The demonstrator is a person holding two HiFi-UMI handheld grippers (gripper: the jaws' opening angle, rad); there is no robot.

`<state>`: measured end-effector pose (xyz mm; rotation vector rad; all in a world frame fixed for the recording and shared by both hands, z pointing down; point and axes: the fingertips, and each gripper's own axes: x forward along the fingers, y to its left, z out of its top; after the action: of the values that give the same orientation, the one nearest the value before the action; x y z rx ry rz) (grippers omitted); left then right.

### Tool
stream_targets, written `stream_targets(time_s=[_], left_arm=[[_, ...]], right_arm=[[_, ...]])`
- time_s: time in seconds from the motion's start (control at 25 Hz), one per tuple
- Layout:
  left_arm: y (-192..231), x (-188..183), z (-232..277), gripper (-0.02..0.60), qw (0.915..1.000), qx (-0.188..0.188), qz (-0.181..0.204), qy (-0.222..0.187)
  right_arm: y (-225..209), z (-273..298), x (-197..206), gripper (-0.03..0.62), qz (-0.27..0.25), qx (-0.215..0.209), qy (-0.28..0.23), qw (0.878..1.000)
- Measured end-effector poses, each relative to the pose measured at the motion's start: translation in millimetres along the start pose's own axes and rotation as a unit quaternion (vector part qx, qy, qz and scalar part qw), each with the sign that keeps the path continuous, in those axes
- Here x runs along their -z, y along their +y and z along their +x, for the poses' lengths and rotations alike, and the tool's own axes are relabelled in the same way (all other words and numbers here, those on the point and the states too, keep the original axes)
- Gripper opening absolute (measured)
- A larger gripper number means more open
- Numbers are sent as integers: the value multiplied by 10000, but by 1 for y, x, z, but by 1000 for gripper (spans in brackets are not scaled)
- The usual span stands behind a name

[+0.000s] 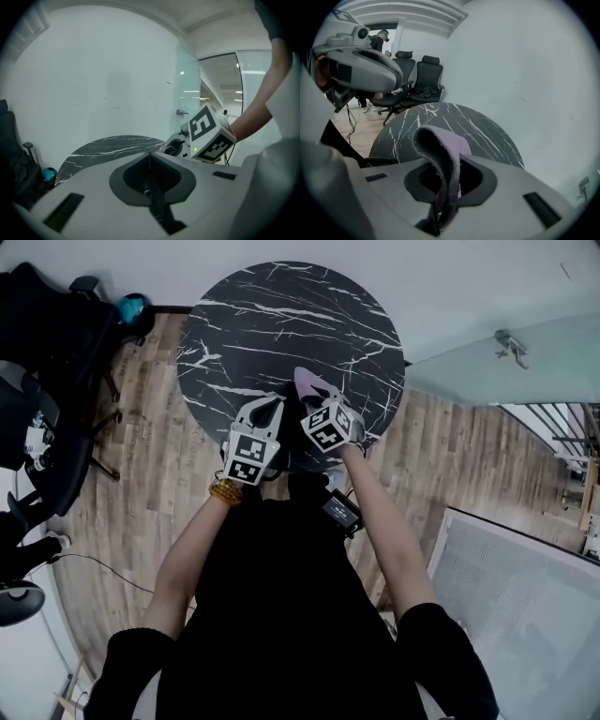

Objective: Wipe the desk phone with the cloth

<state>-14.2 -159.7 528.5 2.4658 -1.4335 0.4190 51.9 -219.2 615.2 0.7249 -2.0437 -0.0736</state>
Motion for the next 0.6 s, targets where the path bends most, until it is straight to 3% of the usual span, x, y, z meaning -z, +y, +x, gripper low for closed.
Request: stream_targets(time_s=[0.28, 0.6], left_arm=[[4, 8, -6, 14, 10000, 31, -37, 18], [5, 15, -9, 14, 9999, 93, -48, 80]], right_arm=[[25, 24, 9, 58, -213, -412, 423, 9980], [34, 38, 14, 59, -55, -591, 580, 9965]])
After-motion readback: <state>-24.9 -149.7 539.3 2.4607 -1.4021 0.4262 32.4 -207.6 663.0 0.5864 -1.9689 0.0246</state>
